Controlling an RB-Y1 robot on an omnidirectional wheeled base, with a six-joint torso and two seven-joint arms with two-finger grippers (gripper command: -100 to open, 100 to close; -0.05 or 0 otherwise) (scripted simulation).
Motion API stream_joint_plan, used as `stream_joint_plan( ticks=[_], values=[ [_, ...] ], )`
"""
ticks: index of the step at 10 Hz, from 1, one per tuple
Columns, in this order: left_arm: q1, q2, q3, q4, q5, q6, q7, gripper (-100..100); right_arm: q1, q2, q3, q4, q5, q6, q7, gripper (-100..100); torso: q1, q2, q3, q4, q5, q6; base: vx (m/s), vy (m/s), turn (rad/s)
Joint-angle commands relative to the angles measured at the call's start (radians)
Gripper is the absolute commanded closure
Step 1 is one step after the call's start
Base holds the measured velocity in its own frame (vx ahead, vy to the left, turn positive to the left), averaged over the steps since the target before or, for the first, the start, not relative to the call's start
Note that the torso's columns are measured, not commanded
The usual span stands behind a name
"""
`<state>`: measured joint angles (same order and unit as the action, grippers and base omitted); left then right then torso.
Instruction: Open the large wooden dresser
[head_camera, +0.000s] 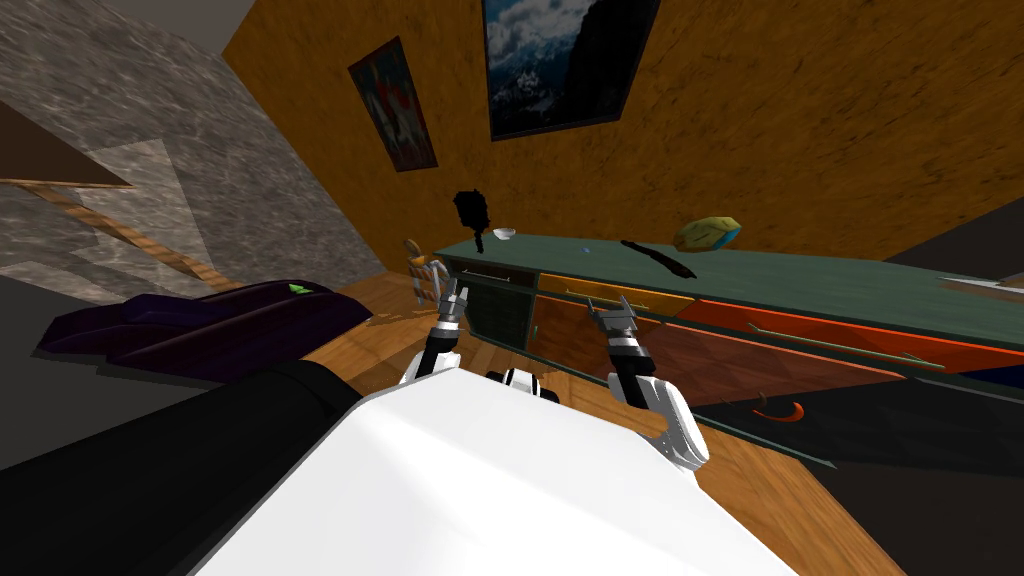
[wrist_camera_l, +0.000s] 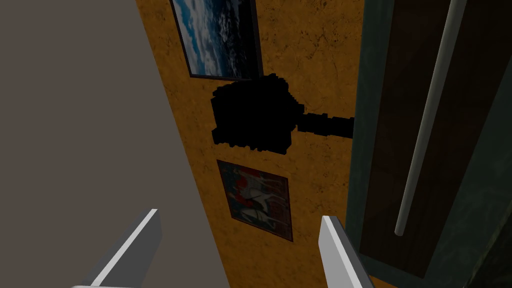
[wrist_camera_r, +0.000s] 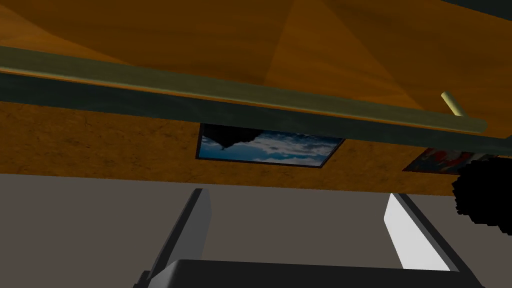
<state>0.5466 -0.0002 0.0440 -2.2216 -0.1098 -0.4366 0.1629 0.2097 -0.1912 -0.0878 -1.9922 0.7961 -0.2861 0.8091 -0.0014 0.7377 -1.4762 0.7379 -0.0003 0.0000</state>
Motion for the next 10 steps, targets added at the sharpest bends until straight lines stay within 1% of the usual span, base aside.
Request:
stream_joint_plan(
  ticks=[1, 3, 4, 6, 7, 9, 10],
  values=[
    [0.000, 0.000, 0.000, 0.000, 0.000, 0.000, 0.000, 0, -0.021, -0.006, -0.007, 0.026, 0.054, 0.019, 0.044, -100, 0.000, 0.000, 0.000, 0.000, 0.000, 0.000, -0.013, 0.064, -0.014],
    [0.000, 0.000, 0.000, 0.000, 0.000, 0.000, 0.000, 0, -0.059, -0.018, -0.025, 0.079, 0.124, 0.046, 0.108, -100, 0.001, 0.001, 0.000, 0.000, 0.000, 0.000, -0.032, 0.090, -0.028],
    [0.000, 0.000, 0.000, 0.000, 0.000, 0.000, 0.000, 0, -0.059, -0.018, -0.025, 0.079, 0.140, 0.046, 0.117, -100, 0.004, 0.002, 0.001, 0.000, 0.001, 0.000, -0.020, 0.080, -0.017],
    [0.000, 0.000, 0.000, 0.000, 0.000, 0.000, 0.000, 0, -0.095, -0.031, -0.042, 0.132, 0.205, 0.072, 0.185, -100, 0.001, -0.001, -0.001, 0.000, 0.000, 0.000, -0.005, 0.097, -0.023],
    [0.000, 0.000, 0.000, 0.000, 0.000, 0.000, 0.000, 0, -0.095, -0.031, -0.042, 0.132, 0.222, 0.072, 0.188, -100, 0.003, -0.001, 0.000, 0.000, 0.001, 0.000, -0.019, 0.091, -0.017],
    [0.000, 0.000, 0.000, 0.000, 0.000, 0.000, 0.000, 0, -0.129, -0.044, -0.058, 0.181, 0.287, 0.096, 0.249, -100, 0.001, 0.001, 0.001, 0.000, 0.000, 0.000, -0.034, 0.095, -0.025],
    [0.000, 0.000, 0.000, 0.000, 0.000, 0.000, 0.000, 0, -0.129, -0.044, -0.058, 0.181, 0.298, 0.096, 0.254, -100, 0.002, 0.002, 0.001, 0.000, 0.000, 0.000, -0.027, 0.068, -0.016]
  ],
)
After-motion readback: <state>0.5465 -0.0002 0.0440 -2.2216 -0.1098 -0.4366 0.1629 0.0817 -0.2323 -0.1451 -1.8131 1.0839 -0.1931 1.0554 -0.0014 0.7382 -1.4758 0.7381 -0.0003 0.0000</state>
